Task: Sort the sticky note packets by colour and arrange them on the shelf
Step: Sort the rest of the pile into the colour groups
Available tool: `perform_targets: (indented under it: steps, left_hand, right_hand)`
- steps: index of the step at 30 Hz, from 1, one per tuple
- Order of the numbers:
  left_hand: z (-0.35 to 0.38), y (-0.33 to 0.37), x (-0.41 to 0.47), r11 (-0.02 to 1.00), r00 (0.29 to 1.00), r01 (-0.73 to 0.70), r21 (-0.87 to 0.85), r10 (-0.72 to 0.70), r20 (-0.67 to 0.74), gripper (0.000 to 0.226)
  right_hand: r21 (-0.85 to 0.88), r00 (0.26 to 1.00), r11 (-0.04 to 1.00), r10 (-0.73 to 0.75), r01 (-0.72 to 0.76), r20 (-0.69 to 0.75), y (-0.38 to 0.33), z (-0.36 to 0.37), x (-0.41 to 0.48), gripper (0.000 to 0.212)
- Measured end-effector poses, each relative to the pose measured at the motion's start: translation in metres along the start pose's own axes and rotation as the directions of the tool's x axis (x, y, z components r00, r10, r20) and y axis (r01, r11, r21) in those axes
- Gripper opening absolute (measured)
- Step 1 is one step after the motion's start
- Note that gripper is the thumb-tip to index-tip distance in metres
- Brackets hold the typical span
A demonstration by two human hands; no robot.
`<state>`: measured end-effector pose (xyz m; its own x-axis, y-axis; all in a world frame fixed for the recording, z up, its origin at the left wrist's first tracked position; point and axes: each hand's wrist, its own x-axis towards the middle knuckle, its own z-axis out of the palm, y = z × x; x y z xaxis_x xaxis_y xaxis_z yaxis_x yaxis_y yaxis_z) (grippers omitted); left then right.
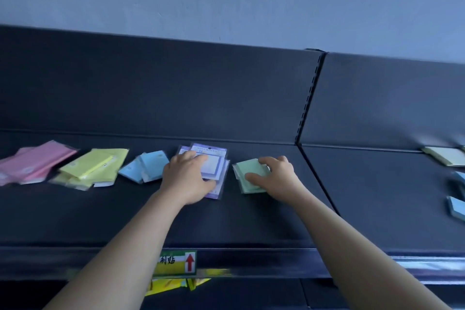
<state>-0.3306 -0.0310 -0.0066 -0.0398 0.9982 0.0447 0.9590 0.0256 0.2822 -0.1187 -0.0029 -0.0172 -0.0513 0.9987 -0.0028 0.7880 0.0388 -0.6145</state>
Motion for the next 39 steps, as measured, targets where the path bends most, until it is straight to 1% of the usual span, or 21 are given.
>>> perform_targets:
  steps: [2,5,8,11,15,19,21,23,25,27,32,36,39]
  left_hand:
    - [-0.001,0.004,-0.002,1.0,0.999,0.019,-0.016,-0.02,-0.035,0.067]
    - [-0.006,0.02,-0.006,0.995,0.988,-0.013,-0.095,-0.002,-0.154,0.055]
    - [-0.009,0.045,-0.008,0.974,0.966,-0.085,-0.209,0.029,-0.257,0.042]
    - [-0.006,0.071,-0.005,0.941,0.95,-0.185,-0.284,0.098,-0.296,0.037]
    - [0.003,0.113,-0.004,0.894,0.945,-0.268,-0.359,0.172,-0.278,0.033]
    - [0.017,0.151,-0.005,0.866,0.932,-0.344,-0.362,0.267,-0.247,0.031]
    - [0.019,0.154,-0.005,0.865,0.936,-0.341,-0.368,0.275,-0.22,0.031]
    - [0.034,0.212,-0.012,0.842,0.909,-0.417,-0.343,0.374,-0.186,0.03]
    - [0.036,0.221,-0.014,0.829,0.906,-0.423,-0.366,0.391,-0.162,0.03]
    - [0.046,0.246,-0.014,0.823,0.899,-0.437,-0.363,0.41,-0.154,0.031]
    - [0.071,0.322,-0.012,0.825,0.906,-0.416,-0.383,0.411,-0.099,0.033]
    - [0.091,0.379,-0.009,0.843,0.919,-0.361,-0.398,0.395,0.003,0.038]
    - [0.109,0.419,-0.008,0.857,0.921,-0.32,-0.404,0.382,0.081,0.044]
  right_hand:
    - [0.003,0.999,0.999,-0.032,0.032,-0.035,0.003,-0.004,-0.002,0.062]
    - [-0.003,0.988,0.996,-0.086,0.086,-0.129,0.009,-0.018,-0.008,0.056]
    - [-0.073,0.976,0.992,-0.119,0.107,-0.18,0.018,-0.036,-0.015,0.052]
    - [-0.164,0.965,0.982,-0.134,0.098,-0.224,0.03,-0.055,-0.025,0.047]
    - [-0.249,0.96,0.968,-0.086,0.018,-0.265,0.06,-0.08,-0.042,0.043]
    - [-0.23,0.936,0.972,-0.042,-0.042,-0.351,0.092,-0.103,-0.056,0.044]
    - [-0.225,0.932,0.972,-0.018,-0.069,-0.361,0.094,-0.108,-0.057,0.042]
    - [-0.21,0.891,0.961,0.069,-0.18,-0.448,0.143,-0.146,-0.08,0.042]
    - [-0.231,0.892,0.951,0.087,-0.207,-0.444,0.157,-0.155,-0.08,0.042]
    - [-0.215,0.882,0.944,0.133,-0.252,-0.453,0.178,-0.173,-0.086,0.042]
    - [-0.197,0.857,0.912,0.239,-0.36,-0.456,0.25,-0.228,-0.091,0.042]
    - [-0.21,0.857,0.878,0.325,-0.431,-0.399,0.307,-0.265,-0.093,0.045]
    - [-0.188,0.878,0.892,0.334,-0.412,-0.344,0.34,-0.284,-0.09,0.041]
